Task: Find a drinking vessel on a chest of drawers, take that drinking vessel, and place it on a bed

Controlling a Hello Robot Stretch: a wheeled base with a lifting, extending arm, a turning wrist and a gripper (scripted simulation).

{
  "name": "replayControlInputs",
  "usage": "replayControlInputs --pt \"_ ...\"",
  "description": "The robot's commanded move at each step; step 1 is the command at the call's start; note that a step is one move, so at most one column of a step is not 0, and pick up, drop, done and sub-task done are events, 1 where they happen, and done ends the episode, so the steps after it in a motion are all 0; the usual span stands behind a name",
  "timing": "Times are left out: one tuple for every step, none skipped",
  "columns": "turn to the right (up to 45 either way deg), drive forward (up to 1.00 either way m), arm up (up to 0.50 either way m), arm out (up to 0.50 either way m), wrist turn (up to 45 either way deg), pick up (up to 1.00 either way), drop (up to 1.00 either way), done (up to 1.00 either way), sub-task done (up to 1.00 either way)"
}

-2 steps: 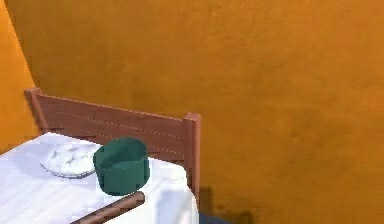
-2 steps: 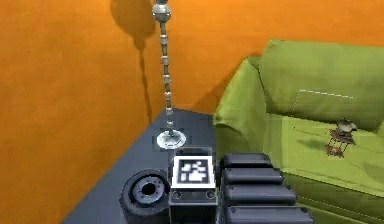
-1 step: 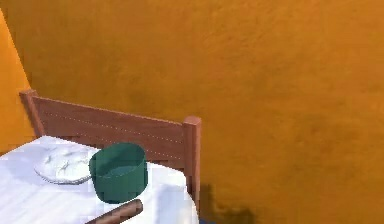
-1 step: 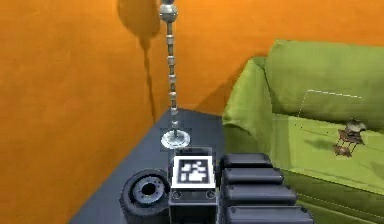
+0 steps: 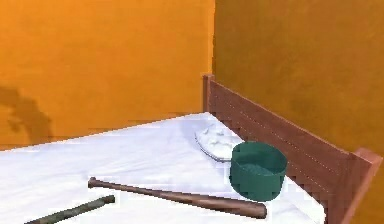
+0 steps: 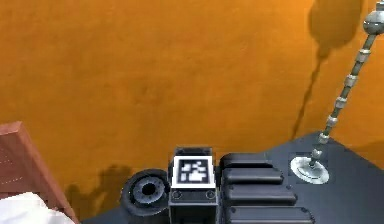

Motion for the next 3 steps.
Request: replayControlInputs --pt "-45.0 0.0 0.0 0.0 0.0 0.0 0.0 0.0 0.0" --pt "-42.0 0.0 0.0 0.0 0.0 0.0 0.0 0.0 0.0" --pt "0.0 0.0 0.0 0.48 0.0 0.0 0.0 0.0 0.0"
